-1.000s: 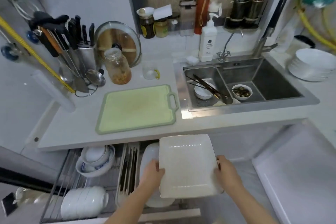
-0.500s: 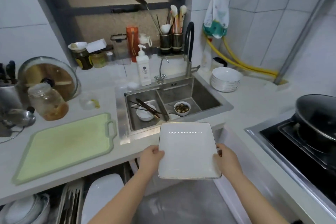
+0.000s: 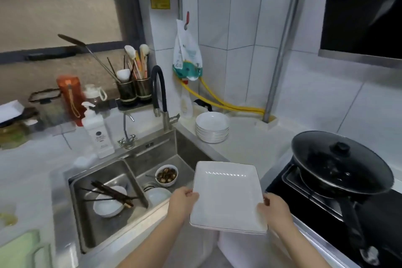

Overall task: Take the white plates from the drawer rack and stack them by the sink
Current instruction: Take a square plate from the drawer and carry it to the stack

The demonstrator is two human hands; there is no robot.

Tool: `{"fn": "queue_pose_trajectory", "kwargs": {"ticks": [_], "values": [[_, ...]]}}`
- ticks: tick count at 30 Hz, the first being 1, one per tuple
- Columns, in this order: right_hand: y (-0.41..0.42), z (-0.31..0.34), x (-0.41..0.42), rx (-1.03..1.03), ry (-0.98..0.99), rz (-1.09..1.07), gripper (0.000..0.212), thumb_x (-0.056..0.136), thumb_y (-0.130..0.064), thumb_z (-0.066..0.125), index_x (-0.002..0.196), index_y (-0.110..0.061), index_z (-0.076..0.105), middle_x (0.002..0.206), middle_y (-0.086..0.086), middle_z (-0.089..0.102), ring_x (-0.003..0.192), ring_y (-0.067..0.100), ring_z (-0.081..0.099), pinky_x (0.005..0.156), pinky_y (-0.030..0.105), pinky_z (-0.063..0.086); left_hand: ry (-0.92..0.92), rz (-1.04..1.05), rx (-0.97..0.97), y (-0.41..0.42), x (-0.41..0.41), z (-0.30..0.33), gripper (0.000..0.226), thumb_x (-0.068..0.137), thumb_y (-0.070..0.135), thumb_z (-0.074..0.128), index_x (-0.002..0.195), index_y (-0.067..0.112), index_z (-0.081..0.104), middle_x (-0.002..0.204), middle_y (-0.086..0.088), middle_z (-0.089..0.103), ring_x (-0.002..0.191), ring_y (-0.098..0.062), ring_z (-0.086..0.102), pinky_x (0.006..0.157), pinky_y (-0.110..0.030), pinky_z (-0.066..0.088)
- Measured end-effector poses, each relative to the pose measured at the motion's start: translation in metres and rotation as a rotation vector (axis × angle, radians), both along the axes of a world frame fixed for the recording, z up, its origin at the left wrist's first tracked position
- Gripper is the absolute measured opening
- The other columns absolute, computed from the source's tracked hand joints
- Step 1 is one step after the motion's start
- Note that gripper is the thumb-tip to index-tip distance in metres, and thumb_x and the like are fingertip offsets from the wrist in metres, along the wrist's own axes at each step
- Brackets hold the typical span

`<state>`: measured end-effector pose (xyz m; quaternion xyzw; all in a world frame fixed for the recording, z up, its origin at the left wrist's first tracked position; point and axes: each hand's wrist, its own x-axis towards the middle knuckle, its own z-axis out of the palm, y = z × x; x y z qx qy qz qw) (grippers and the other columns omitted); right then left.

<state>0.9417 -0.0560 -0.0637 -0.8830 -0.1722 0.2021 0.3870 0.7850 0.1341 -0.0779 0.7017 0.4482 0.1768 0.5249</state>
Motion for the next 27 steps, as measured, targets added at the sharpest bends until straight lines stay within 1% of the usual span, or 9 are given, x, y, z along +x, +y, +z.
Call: {"fn": "queue_pose_trajectory", "kwargs": {"ticks": [3,6,11,14,16,18,20,24,27], "values": [[0.018,0.000,0.021,0.066,0.033,-0.108,0.019,0.077,0.001,0.048,0.086,0.008,0.063,0.072,0.017,0.058,0.067,0.019,0.045,0.062,0.030,0.031,0.009,-0.074,0.019,0.031,0.034,0.002,0.026,0.078,0.009,0.058,0.052,0.012,0.059,0.034,0.007,0.039,0.044,-0.006,0.035,0.039,-0.013,0.026],[0.033,-0.001,0.040,0.102,0.064,-0.168,0.018,0.078,0.002,0.050,0.086,0.004,0.066,0.084,0.020,0.067,0.072,0.024,0.053,0.064,0.030,0.037,0.022,-0.153,-0.002,0.059,0.066,0.001,0.025,0.078,0.007,0.058,0.057,0.018,0.061,0.047,0.009,0.045,0.053,-0.014,0.040,0.052,-0.021,0.033],[0.055,-0.001,0.068,0.168,0.140,-0.266,0.013,0.075,0.008,0.047,0.075,0.006,0.060,0.068,0.010,0.044,0.062,0.019,0.035,0.059,0.030,0.028,0.097,-0.301,0.063,0.096,0.118,0.003,0.015,0.079,0.010,0.055,0.068,0.018,0.061,0.065,-0.003,0.051,0.063,-0.017,0.044,0.060,-0.026,0.033],[0.065,-0.008,0.084,0.232,0.227,-0.363,0.014,0.076,0.011,0.046,0.080,0.008,0.059,0.071,0.009,0.044,0.061,0.019,0.033,0.053,0.027,0.025,0.136,-0.354,0.116,0.111,0.149,0.002,0.015,0.080,0.010,0.055,0.067,0.017,0.058,0.065,-0.004,0.048,0.064,-0.016,0.042,0.059,-0.026,0.031],[0.072,-0.014,0.095,0.267,0.263,-0.398,0.014,0.076,0.011,0.048,0.079,0.006,0.060,0.071,0.009,0.048,0.061,0.020,0.038,0.053,0.027,0.028,0.131,-0.355,0.117,0.120,0.169,-0.001,0.016,0.080,0.009,0.056,0.067,0.016,0.061,0.063,-0.003,0.050,0.063,-0.015,0.043,0.056,-0.025,0.033],[0.077,-0.020,0.109,0.277,0.261,-0.402,0.022,0.076,0.010,0.050,0.069,-0.007,0.060,0.067,0.005,0.052,0.060,0.020,0.044,0.057,0.028,0.034,0.103,-0.341,0.085,0.125,0.188,-0.006,0.015,0.082,0.009,0.058,0.073,0.015,0.069,0.060,0.002,0.055,0.062,-0.012,0.049,0.050,-0.018,0.038],[0.080,-0.024,0.122,0.271,0.240,-0.400,0.020,0.077,0.008,0.053,0.076,-0.009,0.063,0.069,0.005,0.057,0.063,0.022,0.050,0.059,0.029,0.038,0.066,-0.289,0.026,0.128,0.205,-0.013,0.013,0.082,0.009,0.061,0.078,0.014,0.072,0.064,0.002,0.061,0.061,-0.008,0.053,0.049,-0.011,0.039],[0.089,-0.032,0.151,0.254,0.186,-0.393,0.025,0.079,0.004,0.057,0.074,-0.020,0.059,0.073,0.004,0.061,0.070,0.022,0.056,0.064,0.032,0.044,0.074,-0.205,-0.016,0.132,0.238,-0.027,0.012,0.082,0.012,0.063,0.071,0.016,0.068,0.067,-0.001,0.062,0.065,-0.014,0.054,0.056,-0.021,0.042],[0.097,-0.040,0.173,0.219,0.172,-0.388,0.027,0.079,0.001,0.057,0.071,-0.025,0.056,0.080,0.006,0.065,0.080,0.029,0.062,0.076,0.040,0.051,0.037,-0.152,-0.084,0.135,0.263,-0.040,0.012,0.082,0.010,0.063,0.072,0.013,0.069,0.067,-0.004,0.060,0.065,-0.018,0.051,0.065,-0.027,0.040]]}}
